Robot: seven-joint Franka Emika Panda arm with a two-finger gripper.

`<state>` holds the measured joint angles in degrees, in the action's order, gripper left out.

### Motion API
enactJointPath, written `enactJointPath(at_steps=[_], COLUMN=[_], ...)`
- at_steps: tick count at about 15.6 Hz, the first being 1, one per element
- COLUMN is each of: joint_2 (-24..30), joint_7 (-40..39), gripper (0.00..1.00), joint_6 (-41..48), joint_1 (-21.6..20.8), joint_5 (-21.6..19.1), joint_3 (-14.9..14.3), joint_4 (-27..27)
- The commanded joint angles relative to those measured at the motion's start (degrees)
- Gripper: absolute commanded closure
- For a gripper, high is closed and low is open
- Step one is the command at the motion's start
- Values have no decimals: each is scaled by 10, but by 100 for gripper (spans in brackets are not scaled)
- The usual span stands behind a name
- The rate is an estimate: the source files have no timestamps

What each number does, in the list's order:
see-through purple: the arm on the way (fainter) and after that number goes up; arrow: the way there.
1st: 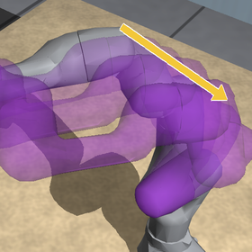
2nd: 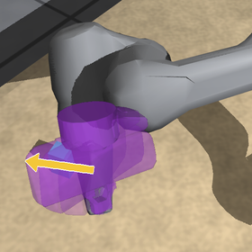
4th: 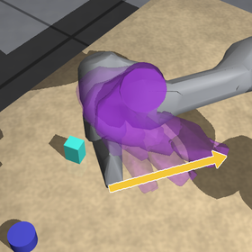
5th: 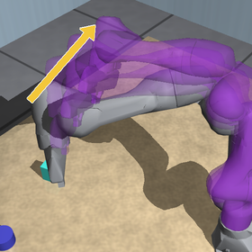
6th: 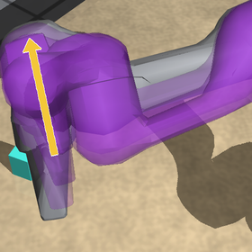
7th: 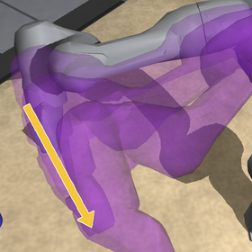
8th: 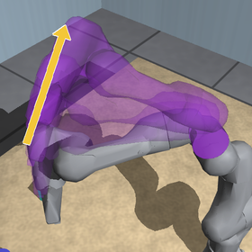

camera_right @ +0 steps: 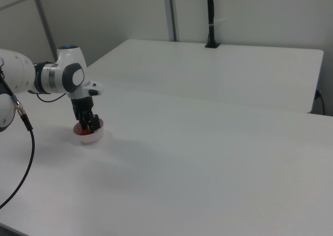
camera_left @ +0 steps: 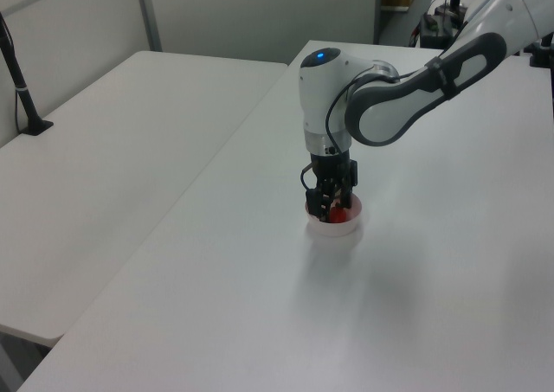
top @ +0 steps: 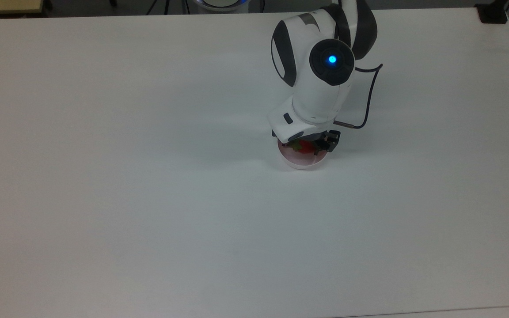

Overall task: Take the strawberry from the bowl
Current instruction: 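Lower the gripper into the bowl and close it on the strawberry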

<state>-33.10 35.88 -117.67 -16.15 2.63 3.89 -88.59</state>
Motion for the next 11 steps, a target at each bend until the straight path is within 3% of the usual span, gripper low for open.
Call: enactJointPath(at_steps=[1,3,4,11], joint_2=[-3,5,14,51], joint_7=[15,-3,-15,-21], gripper=[51,68,72,73], joint_6=[-8,-1,5,45], joint_1=[-10,-9,-8,-4], joint_5=[14,14,12,4], joint_3=[-6,-7,-7,-6], joint_4=[4,5,5,11])
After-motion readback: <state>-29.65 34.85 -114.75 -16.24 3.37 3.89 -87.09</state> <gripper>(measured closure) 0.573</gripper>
